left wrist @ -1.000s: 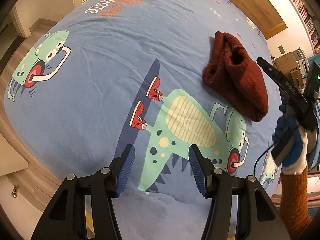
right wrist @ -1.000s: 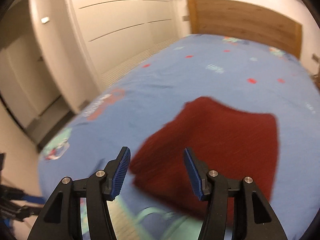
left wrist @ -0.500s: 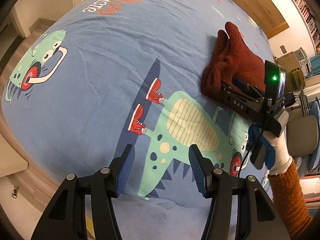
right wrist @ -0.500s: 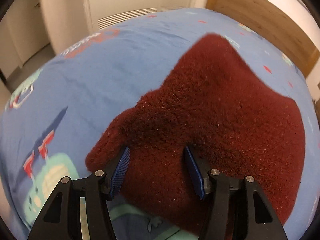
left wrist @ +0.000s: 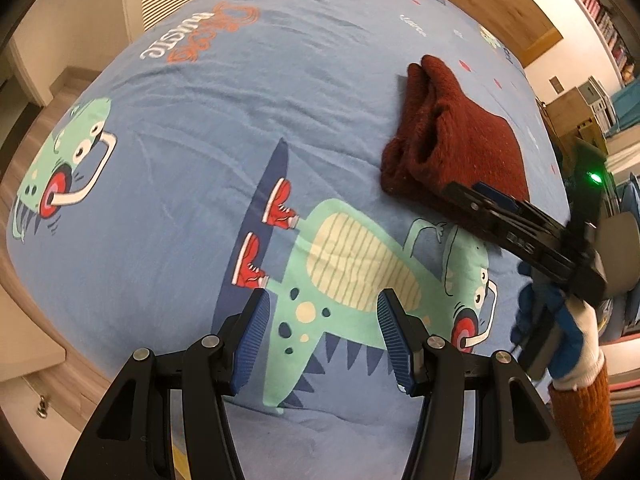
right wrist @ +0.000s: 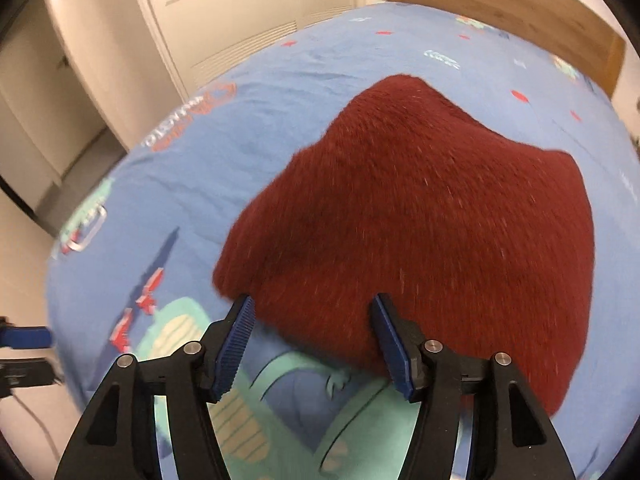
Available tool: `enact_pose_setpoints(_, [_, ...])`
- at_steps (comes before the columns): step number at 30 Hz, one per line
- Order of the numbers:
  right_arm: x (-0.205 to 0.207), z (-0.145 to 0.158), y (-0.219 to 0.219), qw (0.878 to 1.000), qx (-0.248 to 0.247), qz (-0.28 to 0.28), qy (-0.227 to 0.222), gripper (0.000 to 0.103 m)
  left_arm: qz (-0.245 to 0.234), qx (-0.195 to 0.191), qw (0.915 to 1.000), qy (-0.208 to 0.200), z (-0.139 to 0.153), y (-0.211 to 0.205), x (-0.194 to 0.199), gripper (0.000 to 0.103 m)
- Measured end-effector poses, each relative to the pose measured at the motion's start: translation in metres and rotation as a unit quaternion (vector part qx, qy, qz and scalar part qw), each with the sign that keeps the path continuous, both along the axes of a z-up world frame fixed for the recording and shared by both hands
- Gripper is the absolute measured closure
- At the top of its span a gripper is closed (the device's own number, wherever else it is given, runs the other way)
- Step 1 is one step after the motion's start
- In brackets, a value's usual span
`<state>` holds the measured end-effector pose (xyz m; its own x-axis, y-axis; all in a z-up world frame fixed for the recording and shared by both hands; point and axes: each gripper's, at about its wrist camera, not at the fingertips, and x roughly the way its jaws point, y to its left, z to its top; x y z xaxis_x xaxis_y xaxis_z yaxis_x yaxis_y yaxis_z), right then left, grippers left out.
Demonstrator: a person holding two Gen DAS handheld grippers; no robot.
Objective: Fold small clothes
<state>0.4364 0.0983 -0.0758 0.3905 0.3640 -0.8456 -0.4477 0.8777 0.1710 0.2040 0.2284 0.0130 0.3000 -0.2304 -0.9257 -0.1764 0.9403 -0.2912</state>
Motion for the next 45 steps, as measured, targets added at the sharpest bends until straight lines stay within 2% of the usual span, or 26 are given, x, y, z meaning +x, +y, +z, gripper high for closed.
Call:
enact_pose_setpoints(5, [-0.018,0.025,-0.043,0.999,0.039,-0.025,-0.018,0.032,-0.017,0.002,0.9997,-0.016,0.001,-0.018,0.015,0.046])
enact_pose_setpoints(9, [-0.024,0.042,-0.097,0.993,0.085,-0.076,-0.026,0.022,-0.038,0.0,0.9986,-0.037,0.003,-0.036,0.039,0.045])
enact_pose_setpoints(11, [-0.025,0.048,-0.121,0.99,0.099,-0.099,-0.029,0.022,-0.046,-0.003,0.9979,-0.046,0.002,-0.042,0.052,0.043])
enact_pose_setpoints(18, [-0.008,0.039,-0.175,0.976,0.145,-0.163,-0.013,0.013,-0.076,-0.017,0.9941,-0.075,-0.006,-0.065,0.113,0.038])
enact_pose_setpoints(28, [0.03,0.009,-0.184,0.966,0.185,-0.181,0.008,0.011,-0.102,-0.07,0.9884,-0.089,-0.023,-0.076,0.206,0.036])
enact_pose_setpoints(32, [0.046,0.0,-0.184,0.965,0.194,-0.177,0.016,0.01,-0.114,-0.078,0.9875,-0.076,-0.039,-0.081,0.224,0.036])
enact_pose_setpoints(34, [0.052,-0.005,-0.185,0.965,0.193,-0.179,0.017,0.0,-0.118,-0.073,0.9879,-0.069,-0.048,-0.083,0.231,0.036])
enact_pose_setpoints(37, [0.058,-0.015,-0.185,0.963,0.2,-0.18,0.029,0.0,-0.123,-0.073,0.988,-0.058,-0.064,-0.08,0.235,0.035])
enact_pose_setpoints(45, [0.07,-0.048,-0.178,0.962,0.207,-0.167,0.065,0.0,-0.127,-0.144,0.9805,-0.045,-0.099,-0.061,0.242,0.017])
